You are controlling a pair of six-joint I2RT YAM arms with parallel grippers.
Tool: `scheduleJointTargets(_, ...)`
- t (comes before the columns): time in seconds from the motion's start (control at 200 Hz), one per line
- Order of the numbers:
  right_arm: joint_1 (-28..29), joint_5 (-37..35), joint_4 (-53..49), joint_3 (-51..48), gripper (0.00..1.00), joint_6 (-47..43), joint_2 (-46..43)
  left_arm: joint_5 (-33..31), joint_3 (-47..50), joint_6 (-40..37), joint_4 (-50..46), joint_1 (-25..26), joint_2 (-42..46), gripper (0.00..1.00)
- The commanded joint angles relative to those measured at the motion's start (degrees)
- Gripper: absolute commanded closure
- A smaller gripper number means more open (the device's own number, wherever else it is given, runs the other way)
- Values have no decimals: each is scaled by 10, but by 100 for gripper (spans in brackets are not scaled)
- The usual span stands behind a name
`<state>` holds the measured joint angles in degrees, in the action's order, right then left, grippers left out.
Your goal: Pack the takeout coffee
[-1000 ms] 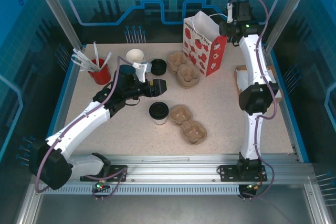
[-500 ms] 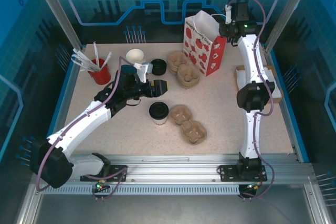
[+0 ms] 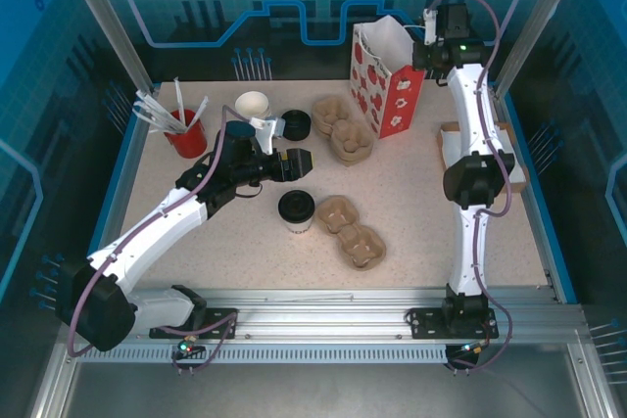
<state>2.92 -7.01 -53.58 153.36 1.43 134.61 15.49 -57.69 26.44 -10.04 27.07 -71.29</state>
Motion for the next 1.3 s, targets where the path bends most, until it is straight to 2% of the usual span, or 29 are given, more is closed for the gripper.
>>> scheduleJointTargets(0.0,-15,5,-45,-16,100,-10,-48,6,-4,-6,7,4,5,23)
scheduleJointTargets(0.34,-29,25,-67,-226,100,-26,-219,8,20,-6,16,4,33,23)
scheduleJointTargets(0.495,-29,29,-54,-382,100,-29,-339,15,30,-2,25,4,40,23)
scheduleJointTargets(0.595,-33,60,-40,-487,100,-23,-428,22,36,2,33,4,42,23)
scheduleJointTargets(0.81,-33,95,-33,-632,100,-14,-571,36,49,13,48,4,45,23)
scheduleJointTargets(1.011,-33,148,-39,-705,100,-26,-660,39,51,17,48,5,48,23)
scheduleJointTargets(1.296,-33,245,-67,-723,100,-23,-728,39,50,18,44,5,52,23)
